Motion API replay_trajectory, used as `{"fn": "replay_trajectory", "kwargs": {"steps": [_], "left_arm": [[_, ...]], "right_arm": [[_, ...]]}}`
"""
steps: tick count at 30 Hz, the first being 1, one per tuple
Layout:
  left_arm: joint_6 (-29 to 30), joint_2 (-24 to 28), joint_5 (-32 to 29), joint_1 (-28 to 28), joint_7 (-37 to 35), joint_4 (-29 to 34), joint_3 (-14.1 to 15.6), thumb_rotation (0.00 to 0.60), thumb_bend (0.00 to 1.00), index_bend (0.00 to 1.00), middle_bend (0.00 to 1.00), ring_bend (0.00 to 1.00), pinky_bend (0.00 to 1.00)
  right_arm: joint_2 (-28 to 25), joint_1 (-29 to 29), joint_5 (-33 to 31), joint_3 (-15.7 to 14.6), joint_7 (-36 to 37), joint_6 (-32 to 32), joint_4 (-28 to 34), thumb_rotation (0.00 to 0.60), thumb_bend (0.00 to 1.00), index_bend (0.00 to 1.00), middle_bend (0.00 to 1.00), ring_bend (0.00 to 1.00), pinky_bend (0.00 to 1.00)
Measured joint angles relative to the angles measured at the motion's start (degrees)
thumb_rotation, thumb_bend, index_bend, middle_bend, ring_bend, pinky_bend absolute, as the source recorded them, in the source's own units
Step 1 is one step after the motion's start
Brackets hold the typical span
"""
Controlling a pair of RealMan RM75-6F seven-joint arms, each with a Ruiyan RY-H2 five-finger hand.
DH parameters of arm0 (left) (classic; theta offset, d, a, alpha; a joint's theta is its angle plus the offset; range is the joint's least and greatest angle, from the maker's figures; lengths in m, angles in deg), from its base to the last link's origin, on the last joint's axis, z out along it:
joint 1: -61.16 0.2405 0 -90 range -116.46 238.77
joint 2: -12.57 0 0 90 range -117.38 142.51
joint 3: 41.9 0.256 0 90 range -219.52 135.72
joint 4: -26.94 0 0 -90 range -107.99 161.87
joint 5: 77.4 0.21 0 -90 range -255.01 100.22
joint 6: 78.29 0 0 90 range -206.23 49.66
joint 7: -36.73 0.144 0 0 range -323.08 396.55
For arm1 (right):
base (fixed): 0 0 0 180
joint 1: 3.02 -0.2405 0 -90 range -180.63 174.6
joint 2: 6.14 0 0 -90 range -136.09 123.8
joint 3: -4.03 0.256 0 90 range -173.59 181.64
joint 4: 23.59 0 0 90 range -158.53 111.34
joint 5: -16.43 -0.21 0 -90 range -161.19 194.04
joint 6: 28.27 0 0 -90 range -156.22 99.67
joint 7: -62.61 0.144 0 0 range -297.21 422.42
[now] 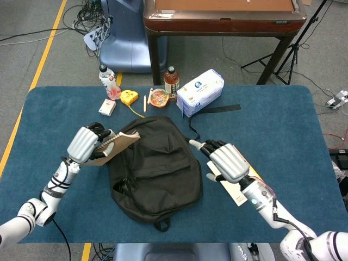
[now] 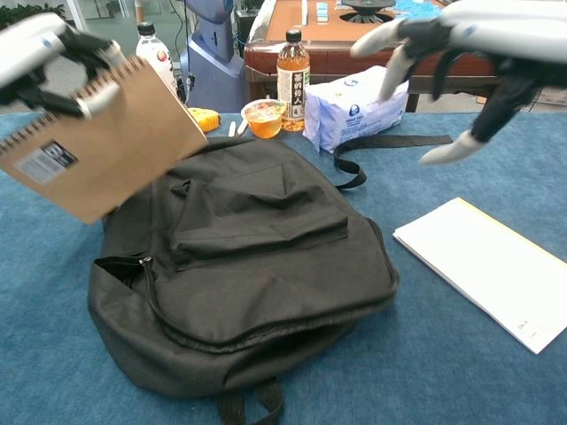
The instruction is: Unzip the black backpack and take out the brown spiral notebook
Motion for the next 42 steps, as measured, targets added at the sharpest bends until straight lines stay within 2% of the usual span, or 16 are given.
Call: {"fn": "replay_trajectory", "kwargs": {"steps": [2,5,7,9,10,13,17,22,25,28,31,34,37,42], "left_arm": [[-1.05,-0.04,0.56,-0.31,0.58,1.48,0.79,0.600,0.47,0.57,0.75,0.63,0.38],[-3.12,0.71,1.07,-0.75,1.54,5.88,1.80,0.600,0.45,0.48,0.67,0.59,0.38],[-4.94,1.66,1.08,-1.06,2.16,9.63,2.37,0.600,0.39,0.36,0.54,0.50,0.38],[-7.93,3.44,0.76,-1.53,2.89,14.97,3.02,0.600,0.29,0.19,0.30,0.34,0.34],[-9.33,4.41,0.48,-1.74,3.20,17.51,3.23,0.600,0.26,0.13,0.22,0.27,0.31],[-13.38,8.01,-1.00,-2.30,4.14,26.45,3.53,0.600,0.22,0.05,0.10,0.18,0.28],[-16.45,13.65,-3.65,-2.34,4.67,37.29,3.18,0.600,0.22,0.03,0.07,0.16,0.26],[-16.94,19.33,-6.49,-1.09,3.41,43.49,1.98,0.582,0.22,0.03,0.07,0.16,0.25],[-16.68,20.44,-7.82,-0.18,4.02,43.86,1.32,0.591,0.22,0.04,0.07,0.16,0.25],[-15.75,20.73,-9.79,1.20,6.39,43.28,0.78,0.600,0.22,0.06,0.07,0.16,0.25],[-14.23,20.83,-12.53,3.43,9.47,41.94,0.38,0.600,0.22,0.15,0.08,0.17,0.25],[-12.52,21.09,-14.99,6.06,12.71,40.36,0.27,0.600,0.22,0.19,0.10,0.17,0.25],[-10.12,21.36,-16.62,9.04,15.81,38.66,0.47,0.600,0.22,0.20,0.11,0.17,0.25],[-6.51,22.10,-18.70,14.41,20.26,38.05,1.80,0.600,0.22,0.21,0.11,0.17,0.25]], "right_arm": [[-2.13,1.45,0.17,0.11,0.66,-1.15,0.27,0.600,0.00,0.12,0.30,0.22,0.37],[-4.63,3.57,-0.34,0.52,1.65,-2.14,0.29,0.600,0.00,0.12,0.30,0.22,0.37],[-5.61,4.60,-1.08,0.83,2.24,-2.45,0.00,0.600,0.00,0.12,0.30,0.22,0.37],[-6.30,5.50,-1.78,1.07,2.81,-2.65,-0.53,0.600,0.00,0.12,0.30,0.22,0.37],[-6.49,5.87,-2.00,1.13,3.06,-2.72,-0.78,0.600,0.00,0.12,0.30,0.22,0.37],[-7.10,7.22,-2.81,1.22,3.98,-2.90,-1.53,0.600,0.00,0.12,0.30,0.22,0.37],[-7.90,9.16,-3.99,1.19,5.27,-3.06,-2.78,0.600,0.00,0.12,0.30,0.22,0.37],[-8.87,11.41,-4.78,1.19,6.73,-3.33,-3.91,0.600,0.00,0.12,0.30,0.22,0.37],[-9.43,12.55,-4.84,1.07,7.01,-3.42,-4.31,0.600,0.02,0.12,0.30,0.22,0.37],[-9.94,13.68,-4.79,0.71,6.88,-3.47,-4.81,0.600,0.07,0.13,0.30,0.23,0.38],[-10.41,14.94,-4.43,0.24,6.98,-3.62,-5.30,0.600,0.16,0.18,0.33,0.28,0.46],[-10.63,16.02,-3.64,-0.14,8.29,-3.81,-5.99,0.600,0.26,0.28,0.40,0.35,0.54],[-10.32,17.70,-2.51,-0.54,10.13,-4.70,-7.51,0.600,0.28,0.37,0.45,0.38,0.55],[-9.51,20.64,0.48,-1.65,12.83,-6.98,-9.40,0.600,0.28,0.45,0.51,0.43,0.55]]}}
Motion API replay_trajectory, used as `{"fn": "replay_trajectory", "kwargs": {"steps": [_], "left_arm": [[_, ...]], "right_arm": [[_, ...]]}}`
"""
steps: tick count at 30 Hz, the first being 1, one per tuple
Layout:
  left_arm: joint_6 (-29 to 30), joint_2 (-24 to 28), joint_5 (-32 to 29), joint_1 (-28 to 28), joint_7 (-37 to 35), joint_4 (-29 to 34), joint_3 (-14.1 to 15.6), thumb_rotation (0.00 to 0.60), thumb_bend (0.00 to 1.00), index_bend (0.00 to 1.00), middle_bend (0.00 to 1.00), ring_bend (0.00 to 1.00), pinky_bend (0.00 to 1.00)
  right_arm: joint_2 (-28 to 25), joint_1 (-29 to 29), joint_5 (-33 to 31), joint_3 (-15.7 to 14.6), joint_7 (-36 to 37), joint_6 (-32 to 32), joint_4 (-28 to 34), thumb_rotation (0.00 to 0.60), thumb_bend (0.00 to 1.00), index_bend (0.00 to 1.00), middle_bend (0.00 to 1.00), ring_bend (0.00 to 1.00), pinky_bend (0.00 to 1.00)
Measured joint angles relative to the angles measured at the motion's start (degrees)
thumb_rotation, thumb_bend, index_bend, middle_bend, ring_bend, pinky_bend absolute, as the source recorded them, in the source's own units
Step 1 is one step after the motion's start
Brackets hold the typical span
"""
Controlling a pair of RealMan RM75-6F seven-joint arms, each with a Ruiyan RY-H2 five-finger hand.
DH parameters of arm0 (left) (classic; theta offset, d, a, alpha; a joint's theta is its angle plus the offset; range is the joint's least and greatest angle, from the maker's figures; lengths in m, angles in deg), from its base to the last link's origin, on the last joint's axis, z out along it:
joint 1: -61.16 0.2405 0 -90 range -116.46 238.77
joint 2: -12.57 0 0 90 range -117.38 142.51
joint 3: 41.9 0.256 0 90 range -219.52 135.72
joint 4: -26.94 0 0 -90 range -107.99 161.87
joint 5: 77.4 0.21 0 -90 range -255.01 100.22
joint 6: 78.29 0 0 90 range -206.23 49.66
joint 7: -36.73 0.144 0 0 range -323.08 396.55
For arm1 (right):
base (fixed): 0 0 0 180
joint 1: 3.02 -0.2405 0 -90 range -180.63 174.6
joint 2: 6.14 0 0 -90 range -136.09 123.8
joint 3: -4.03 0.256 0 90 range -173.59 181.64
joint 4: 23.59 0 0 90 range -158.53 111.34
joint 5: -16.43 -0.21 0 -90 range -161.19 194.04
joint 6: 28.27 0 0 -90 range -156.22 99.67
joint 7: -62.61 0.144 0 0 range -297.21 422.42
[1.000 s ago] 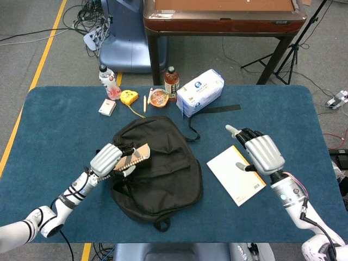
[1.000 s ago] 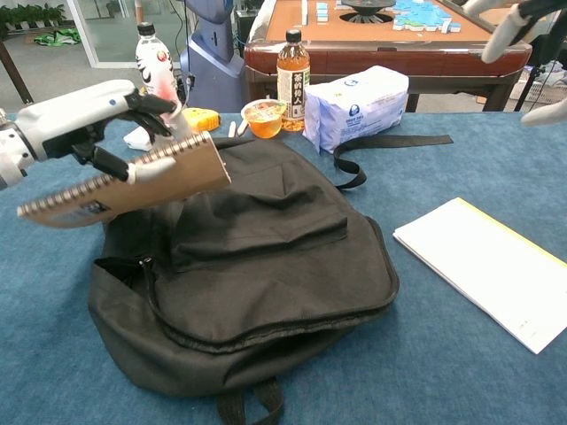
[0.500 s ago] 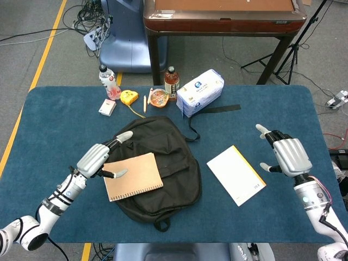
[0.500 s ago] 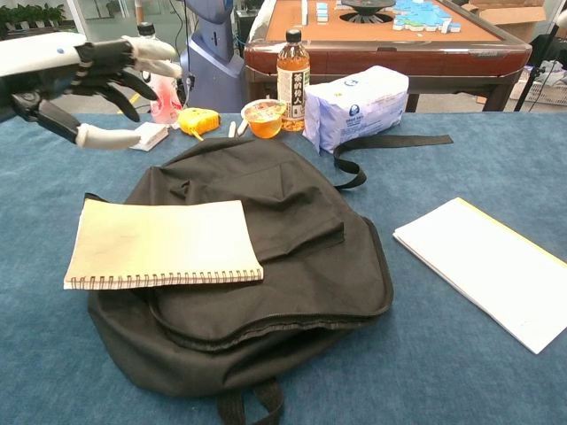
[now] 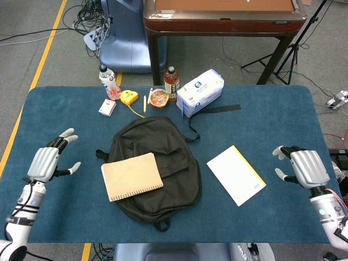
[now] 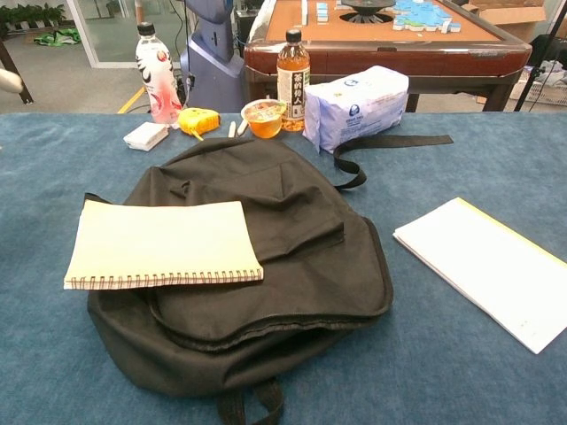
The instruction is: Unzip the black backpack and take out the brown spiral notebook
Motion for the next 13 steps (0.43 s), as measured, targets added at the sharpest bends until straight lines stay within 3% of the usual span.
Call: {"fn": "replay_trajectory", "kwargs": {"steps": [13], "left_arm": [[13.33,1.45,-2.04,13.39,12.53,6.67,3.28,0.600,0.22,0.23,0.12,0.17,0.24]], "right_arm": [[2.63,8.53,3.58,-0.98,0.04,-9.54,-1.08,0.600,0.28,0.48,0.52,0.45,0.55]]}}
